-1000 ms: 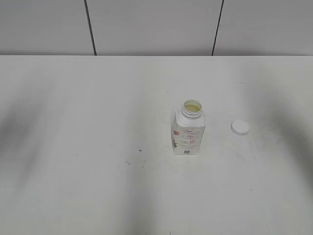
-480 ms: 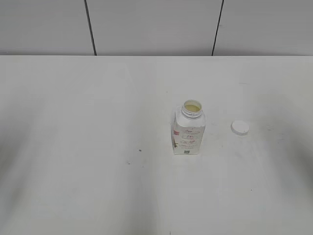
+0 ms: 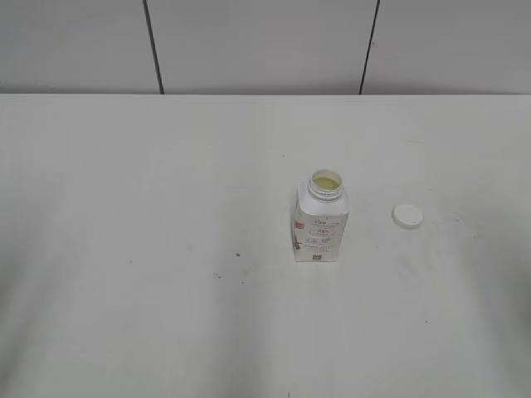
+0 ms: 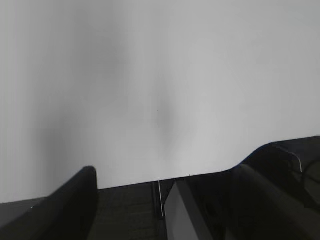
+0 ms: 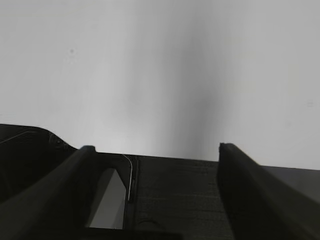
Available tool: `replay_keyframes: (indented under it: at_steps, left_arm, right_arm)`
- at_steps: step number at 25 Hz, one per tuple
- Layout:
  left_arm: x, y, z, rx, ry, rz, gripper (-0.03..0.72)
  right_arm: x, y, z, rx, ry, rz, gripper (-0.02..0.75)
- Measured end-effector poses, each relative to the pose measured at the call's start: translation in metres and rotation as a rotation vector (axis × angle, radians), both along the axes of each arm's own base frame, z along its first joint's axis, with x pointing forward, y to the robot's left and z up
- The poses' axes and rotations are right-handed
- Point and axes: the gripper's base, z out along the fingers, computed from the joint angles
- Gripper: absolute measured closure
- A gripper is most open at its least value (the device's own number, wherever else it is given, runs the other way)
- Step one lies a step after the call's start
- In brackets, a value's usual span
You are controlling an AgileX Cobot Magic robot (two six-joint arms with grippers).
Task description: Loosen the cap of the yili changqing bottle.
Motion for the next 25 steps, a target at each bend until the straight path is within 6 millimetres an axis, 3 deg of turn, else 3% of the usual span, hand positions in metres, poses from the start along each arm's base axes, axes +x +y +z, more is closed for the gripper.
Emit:
replay_keyframes:
  at_steps: [10,19,25]
  left_arm:
    - [-0.032,0.002,0.010,-0.054,-0.157,0.003,0.176]
    - [-0.064,0.007,0.024,-0.089,-0.361,0.000,0.176]
    - [-0.082,0.009,0.029,-0.105,-0.471,-0.002,0.183]
  right_arm:
    - [-0.034,-0.002,-0.001,0.031,-0.114,-0.007,0.152]
    - [-0.049,-0.001,-0.016,0.061,-0.106,-0.009,0.152]
    - [-0.059,-0.001,-0.015,0.080,-0.158,-0.008,0.152]
